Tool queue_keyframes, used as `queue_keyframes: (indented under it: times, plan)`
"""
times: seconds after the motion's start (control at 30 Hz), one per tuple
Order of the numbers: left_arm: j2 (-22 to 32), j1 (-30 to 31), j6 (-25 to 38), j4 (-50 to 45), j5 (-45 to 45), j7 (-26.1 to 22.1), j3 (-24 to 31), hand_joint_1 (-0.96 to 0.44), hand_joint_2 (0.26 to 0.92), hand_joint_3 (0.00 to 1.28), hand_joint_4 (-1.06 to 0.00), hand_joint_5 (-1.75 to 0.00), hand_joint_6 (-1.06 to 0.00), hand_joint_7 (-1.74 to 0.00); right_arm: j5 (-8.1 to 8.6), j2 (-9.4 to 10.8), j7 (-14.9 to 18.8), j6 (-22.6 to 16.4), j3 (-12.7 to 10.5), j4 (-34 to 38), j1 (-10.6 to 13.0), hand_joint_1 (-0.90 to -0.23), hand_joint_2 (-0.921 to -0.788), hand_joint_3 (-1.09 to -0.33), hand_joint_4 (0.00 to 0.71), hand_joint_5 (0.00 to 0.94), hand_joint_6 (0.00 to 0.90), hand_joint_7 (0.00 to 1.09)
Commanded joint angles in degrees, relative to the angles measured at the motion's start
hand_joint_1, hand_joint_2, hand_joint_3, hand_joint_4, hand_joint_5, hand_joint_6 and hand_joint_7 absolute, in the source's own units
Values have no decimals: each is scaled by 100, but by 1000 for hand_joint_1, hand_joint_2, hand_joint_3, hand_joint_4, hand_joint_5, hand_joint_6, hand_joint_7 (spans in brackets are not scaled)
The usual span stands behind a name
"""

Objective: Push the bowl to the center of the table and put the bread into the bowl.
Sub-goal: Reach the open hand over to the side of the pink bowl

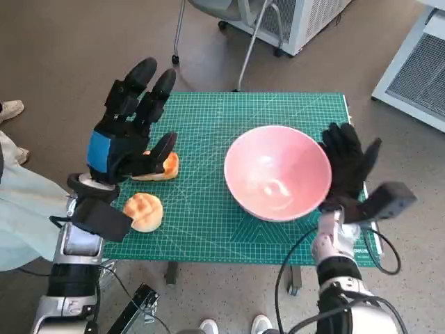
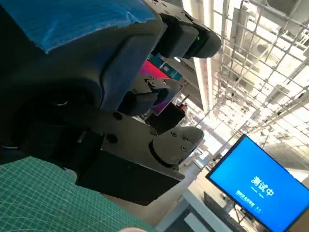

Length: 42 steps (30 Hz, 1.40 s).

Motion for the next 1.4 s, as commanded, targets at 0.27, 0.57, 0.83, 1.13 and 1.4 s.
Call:
queue_keyframes:
  times: [0.27, 0.57, 0.83, 1.13, 1.4]
  plan:
    - [65, 384, 433, -682, -73, -36, 146, 20, 691, 850, -244, -2, 1, -618, -8, 274, -458, 474, -78, 150, -354, -580, -921, -965, 244, 3, 59, 687]
    - [55, 524, 652, -974, -20, 9, 188, 12, 682, 858, -233, 0, 1, -630, -27, 349, -586, 674, -101, 179, -556, -575, -921, -937, 256, 8, 72, 701]
    - [46, 594, 716, -1096, 8, 48, 212, 8, 683, 853, -219, 0, 1, -626, -80, 277, -599, 790, -94, 177, -646, -569, -921, -927, 264, 11, 88, 711]
    - [53, 587, 671, -998, 29, 90, 220, 23, 665, 889, -217, 0, 1, -622, -513, -5, -720, 591, 216, 104, -622, -543, -921, -916, 283, 18, 77, 702]
    - [275, 480, 784, -1058, -87, -148, 305, 19, 650, 875, -215, 0, 1, -624, -685, -259, -304, -237, 431, -278, -757, -554, -921, -821, 302, 22, 81, 689]
